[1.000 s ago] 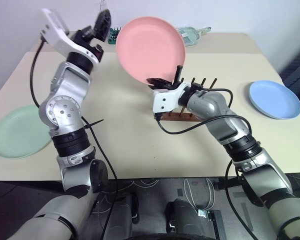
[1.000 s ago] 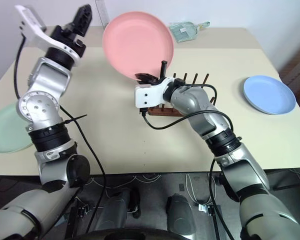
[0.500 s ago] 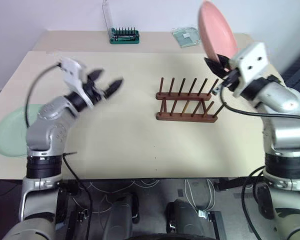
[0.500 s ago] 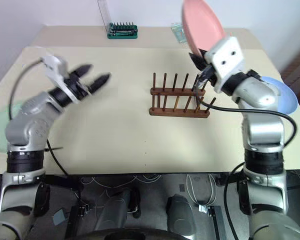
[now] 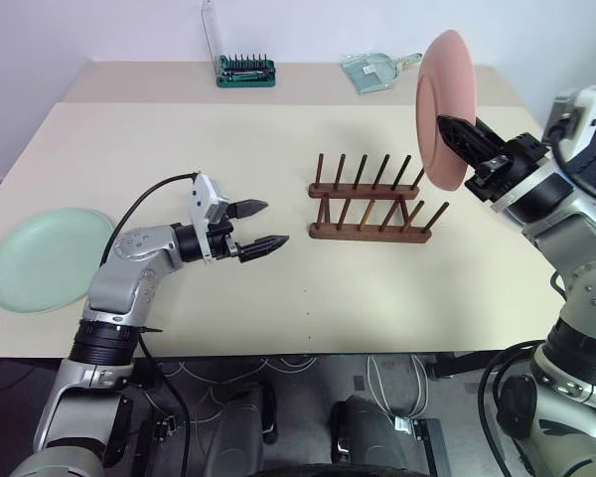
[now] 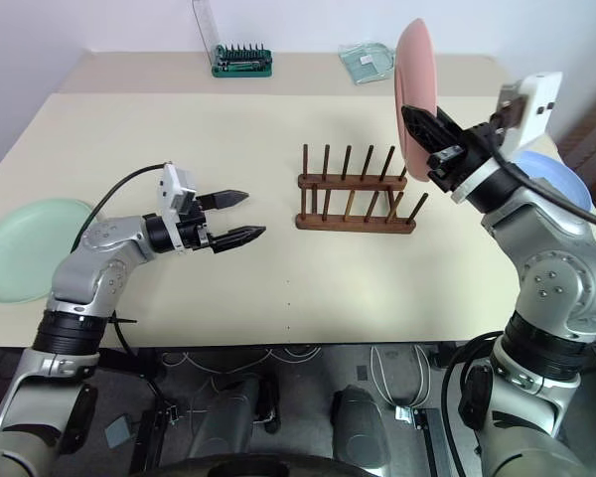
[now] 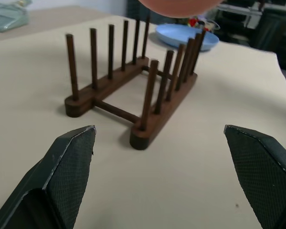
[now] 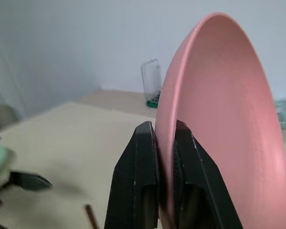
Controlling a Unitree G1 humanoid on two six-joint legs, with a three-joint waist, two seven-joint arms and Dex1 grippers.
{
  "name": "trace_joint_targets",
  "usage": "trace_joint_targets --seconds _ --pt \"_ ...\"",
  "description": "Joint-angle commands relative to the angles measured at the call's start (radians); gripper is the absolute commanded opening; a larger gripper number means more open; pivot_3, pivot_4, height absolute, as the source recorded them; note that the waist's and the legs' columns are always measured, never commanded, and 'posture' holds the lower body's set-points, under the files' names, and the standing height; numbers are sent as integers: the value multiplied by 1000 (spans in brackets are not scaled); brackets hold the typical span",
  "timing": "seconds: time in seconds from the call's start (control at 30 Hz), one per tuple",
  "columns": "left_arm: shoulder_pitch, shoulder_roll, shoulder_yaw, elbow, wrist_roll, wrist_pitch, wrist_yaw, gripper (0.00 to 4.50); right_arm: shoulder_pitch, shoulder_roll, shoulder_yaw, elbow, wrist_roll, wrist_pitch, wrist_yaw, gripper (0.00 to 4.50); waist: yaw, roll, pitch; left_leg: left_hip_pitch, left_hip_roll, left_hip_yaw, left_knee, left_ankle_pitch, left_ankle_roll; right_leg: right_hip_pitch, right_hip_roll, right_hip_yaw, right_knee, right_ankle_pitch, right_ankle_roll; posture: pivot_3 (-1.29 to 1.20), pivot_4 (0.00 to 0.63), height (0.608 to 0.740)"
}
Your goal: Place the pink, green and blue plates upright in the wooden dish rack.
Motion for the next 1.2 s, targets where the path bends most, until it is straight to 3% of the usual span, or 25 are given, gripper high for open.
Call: trace_joint_targets --seconds 0.03,0.6,1.07,1.2 --pt "-2 -12 -1 -14 8 -23 -10 4424 -1 -17 -26 -14 65 4 -38 0 -1 0 0 0 0 0 0 0 0 0 0 0 0 0 0 0 150 736" --pt "43 -21 28 -80 -19 15 19 4424 48 33 -69 83 256 -54 -190 0 -1 1 0 -1 0 0 0 0 1 0 0 0 0 0 0 0 150 736" --pt "39 -34 18 -78 -12 12 19 4424 100 45 -43 164 297 -111 -222 0 -2 1 0 -1 0 0 0 0 1 -1 0 0 0 0 0 0 150 736" --pt "41 -38 22 -78 -10 9 20 4500 93 37 -39 184 294 -117 -223 1572 -2 1 0 -1 0 0 0 0 1 -1 0 0 0 0 0 0 150 736"
